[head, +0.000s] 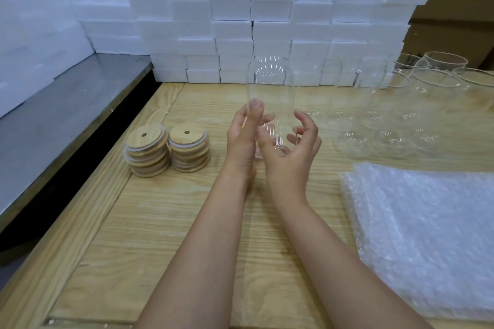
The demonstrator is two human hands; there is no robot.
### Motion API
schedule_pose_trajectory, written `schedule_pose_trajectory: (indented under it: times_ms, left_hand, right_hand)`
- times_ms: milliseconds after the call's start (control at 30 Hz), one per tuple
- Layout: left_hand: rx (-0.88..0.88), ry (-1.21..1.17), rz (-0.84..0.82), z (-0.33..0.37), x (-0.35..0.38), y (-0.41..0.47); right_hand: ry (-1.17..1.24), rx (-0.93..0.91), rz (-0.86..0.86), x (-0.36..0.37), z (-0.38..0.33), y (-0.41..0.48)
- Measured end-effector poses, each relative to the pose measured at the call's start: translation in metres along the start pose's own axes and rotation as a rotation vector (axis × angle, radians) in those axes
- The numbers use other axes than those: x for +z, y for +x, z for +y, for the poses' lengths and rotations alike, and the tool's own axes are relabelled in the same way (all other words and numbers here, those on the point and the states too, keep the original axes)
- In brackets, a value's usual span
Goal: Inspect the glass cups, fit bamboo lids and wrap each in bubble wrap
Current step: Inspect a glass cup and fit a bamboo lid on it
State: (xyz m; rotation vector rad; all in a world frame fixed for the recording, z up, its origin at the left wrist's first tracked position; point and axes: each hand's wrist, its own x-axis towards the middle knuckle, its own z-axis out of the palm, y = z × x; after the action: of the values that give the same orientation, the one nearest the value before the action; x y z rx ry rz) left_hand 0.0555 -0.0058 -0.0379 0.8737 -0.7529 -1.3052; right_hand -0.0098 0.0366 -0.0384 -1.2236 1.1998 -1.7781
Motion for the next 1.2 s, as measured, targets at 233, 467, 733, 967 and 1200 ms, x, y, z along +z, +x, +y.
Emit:
schedule_pose_trajectory:
  times_ms: [233,467,733,967,1200]
  left_hand:
    - [0.005,-0.003,-0.041,0.005,0.002,-0.001]
    - [-0.081,-0.111,-0.097,0.006,0.000,0.000]
    - [-0.085,0.010,-0.161,0.004,0.001,-0.002]
    - [-0.042,0.018,-0.072,0.003,0.001,0.000]
    - [0.000,-0.005,-0.001,0.001,0.001,-0.001]
  right_hand:
    - [0.118,0.047,0.037,-0.002,0.002,0.005]
    - [0.364,0.286,0.077,0.003,0.002,0.005]
    - [0.502,0.387,0.092,0.001,0.006,0.009]
    - [0.245,0.284,0.068,-0.001,0.006,0.005]
    - [-0.032,0.010,0.011,0.005,0.002,-0.006]
